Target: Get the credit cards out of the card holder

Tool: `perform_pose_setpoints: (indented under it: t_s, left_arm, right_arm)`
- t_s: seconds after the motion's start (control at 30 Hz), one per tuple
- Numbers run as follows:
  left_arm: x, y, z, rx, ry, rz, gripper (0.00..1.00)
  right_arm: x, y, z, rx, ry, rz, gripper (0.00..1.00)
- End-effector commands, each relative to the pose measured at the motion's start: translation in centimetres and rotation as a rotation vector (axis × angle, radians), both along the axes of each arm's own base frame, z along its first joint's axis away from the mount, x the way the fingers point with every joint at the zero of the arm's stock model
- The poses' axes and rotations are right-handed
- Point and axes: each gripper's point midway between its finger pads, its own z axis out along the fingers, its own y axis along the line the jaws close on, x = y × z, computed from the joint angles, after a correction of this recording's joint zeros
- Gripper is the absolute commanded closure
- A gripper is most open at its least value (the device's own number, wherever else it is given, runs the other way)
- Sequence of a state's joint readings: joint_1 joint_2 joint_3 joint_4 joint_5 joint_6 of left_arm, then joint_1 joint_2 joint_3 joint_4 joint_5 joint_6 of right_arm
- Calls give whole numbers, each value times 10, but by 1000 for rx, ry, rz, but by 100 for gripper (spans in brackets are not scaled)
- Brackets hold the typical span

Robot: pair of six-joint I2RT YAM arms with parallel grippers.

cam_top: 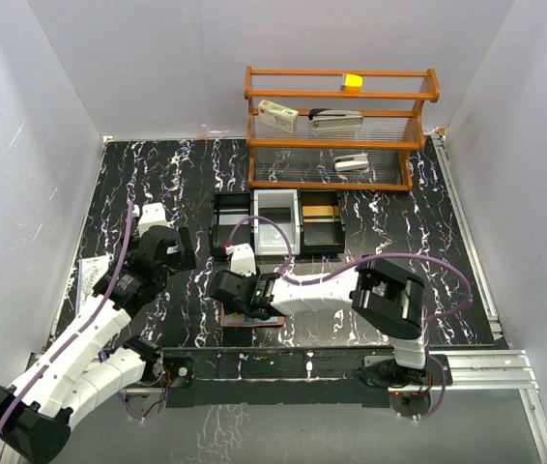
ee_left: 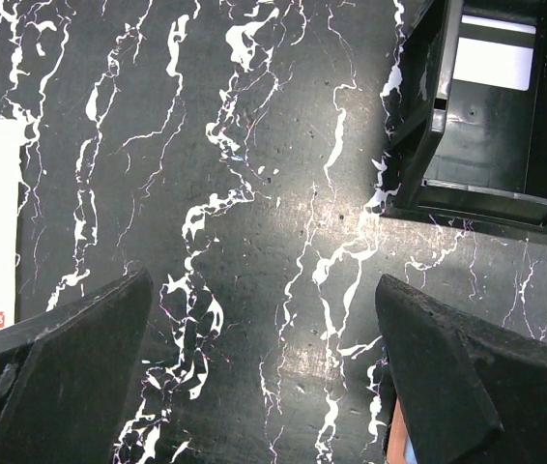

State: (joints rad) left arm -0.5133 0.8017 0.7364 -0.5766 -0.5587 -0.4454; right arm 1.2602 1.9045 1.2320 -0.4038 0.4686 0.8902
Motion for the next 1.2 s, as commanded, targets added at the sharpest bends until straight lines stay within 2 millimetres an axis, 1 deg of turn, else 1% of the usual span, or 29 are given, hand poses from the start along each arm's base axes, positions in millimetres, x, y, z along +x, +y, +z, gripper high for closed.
perform_pose_setpoints:
  t_s: [0.0,0.17,0.27,0.37,0.63,0.77,0.8,0.83,0.87,1.07,1.17]
  left_arm:
    - [3,0,6,0,-12,-3,1]
    - [3,0,7,-2,-15,-4,1]
    - [3,0,8,-3,-17,-3,1]
    - [3,-1,7,-3,-17,-4,1]
    - [3,-1,7,-5,-15,-6,1]
    - [1,-6,5,-28,-7,-26,1]
    - [1,-11,4,-50,-3,-40,1]
    - [-1,-19,0,-87,15,-68,1]
    - [-3,-27,-3,-130,29,-88,1]
    - [-23,-100,-19,-486,131,-290,2]
    - [-36,-125,-26,-612,184,-377,4]
  right_arm:
    - [-5,-7,-2,-3,23,11,53]
    - [-3,-2,15,35,-1,28,53]
    - [-2,0,25,58,-14,33,55]
    - [0,0,33,70,-24,29,55]
    - [-2,-5,34,73,-22,29,58]
    - [-2,-4,39,124,-10,37,58]
    - [-2,-4,36,137,-1,41,58]
    - [-2,-3,44,179,3,47,58]
    - [-2,-2,45,207,14,54,58]
    - [-4,-9,38,280,70,74,58]
    - [-5,-11,38,324,95,73,58]
